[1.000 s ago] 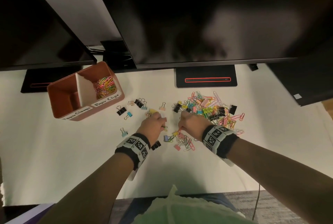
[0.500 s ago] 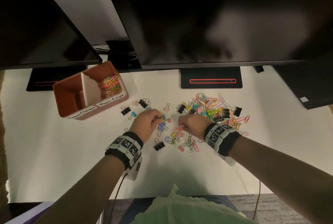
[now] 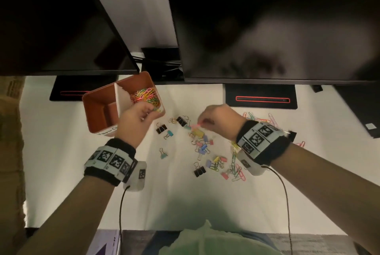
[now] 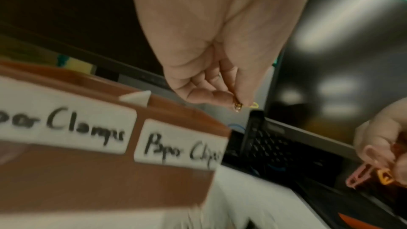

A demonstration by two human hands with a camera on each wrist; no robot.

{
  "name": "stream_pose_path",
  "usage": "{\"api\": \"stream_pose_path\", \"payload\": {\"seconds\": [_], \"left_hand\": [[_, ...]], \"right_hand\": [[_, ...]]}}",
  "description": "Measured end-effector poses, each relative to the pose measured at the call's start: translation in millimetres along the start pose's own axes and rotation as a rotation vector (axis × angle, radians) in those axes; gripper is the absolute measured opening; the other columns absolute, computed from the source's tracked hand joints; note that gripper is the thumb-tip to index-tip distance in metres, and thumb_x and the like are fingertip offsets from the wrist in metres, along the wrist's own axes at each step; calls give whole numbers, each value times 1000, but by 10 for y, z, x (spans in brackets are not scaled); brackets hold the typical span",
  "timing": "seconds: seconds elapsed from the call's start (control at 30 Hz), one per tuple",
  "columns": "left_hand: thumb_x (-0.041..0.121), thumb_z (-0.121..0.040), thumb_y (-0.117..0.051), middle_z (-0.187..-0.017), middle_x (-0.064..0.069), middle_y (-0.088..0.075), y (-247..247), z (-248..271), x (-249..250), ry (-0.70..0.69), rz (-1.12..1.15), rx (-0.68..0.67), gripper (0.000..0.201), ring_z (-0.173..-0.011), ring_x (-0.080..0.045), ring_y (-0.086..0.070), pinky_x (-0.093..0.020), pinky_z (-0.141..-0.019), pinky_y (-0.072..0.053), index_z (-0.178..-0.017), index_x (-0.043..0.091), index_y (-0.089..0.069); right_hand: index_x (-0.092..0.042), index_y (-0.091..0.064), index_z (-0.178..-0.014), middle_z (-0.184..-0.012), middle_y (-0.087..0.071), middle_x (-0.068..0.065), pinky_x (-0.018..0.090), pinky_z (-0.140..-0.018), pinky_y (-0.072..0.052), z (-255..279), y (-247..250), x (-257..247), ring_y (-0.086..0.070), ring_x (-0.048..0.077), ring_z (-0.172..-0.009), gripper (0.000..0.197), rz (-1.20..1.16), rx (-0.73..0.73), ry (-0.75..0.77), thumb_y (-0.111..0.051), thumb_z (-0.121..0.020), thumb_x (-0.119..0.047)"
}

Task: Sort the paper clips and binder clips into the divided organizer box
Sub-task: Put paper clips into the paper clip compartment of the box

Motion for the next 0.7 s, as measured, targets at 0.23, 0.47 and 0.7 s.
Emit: {"api": "stream_pose_path", "payload": {"seconds": [0.23,0.47,0.7], "left_hand": [[22,-85,-65,-82,8,-64,407,-580,-271,177,20,93,8,-76,-4,-60,-12,-69,-44,-91,17,-63],[26,-98,-40,-103,-10,-65,489,-606,-370,191,-106,-14,31,-99,-26,-60,-32,-87,-46,-112,8,-60],[23,-93,-50,-97,3,-67,187,-182,-178,-81,49,-165,20,-87,-11,-62,-25,-78,-50,-107,17,-63]], "right_hand": [[-15,-69,-102,-99,-64,-2,22,-89,-42,-962,166,-771,-56,11,-91,17,-29,173,25,-59,-88,-16],[-14,-58,-119,-109,-66,8,30,-93,-48,-1512,-210,-908,-61,20,-103,34,-233,139,-151,-62,-87,-23],[-17,-65,-104,-95,-59,-5,12,-71,-44,-748,-169,-509,-56,9,-76,17,-239,232,-2,-59,-89,-21]]}}
Point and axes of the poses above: each hand's wrist, its own z-axis away from the middle knuckle, its own y-axis out of the back of the hand, x = y × z, the point moved 2 cm from there along -z, towards the middle knuckle
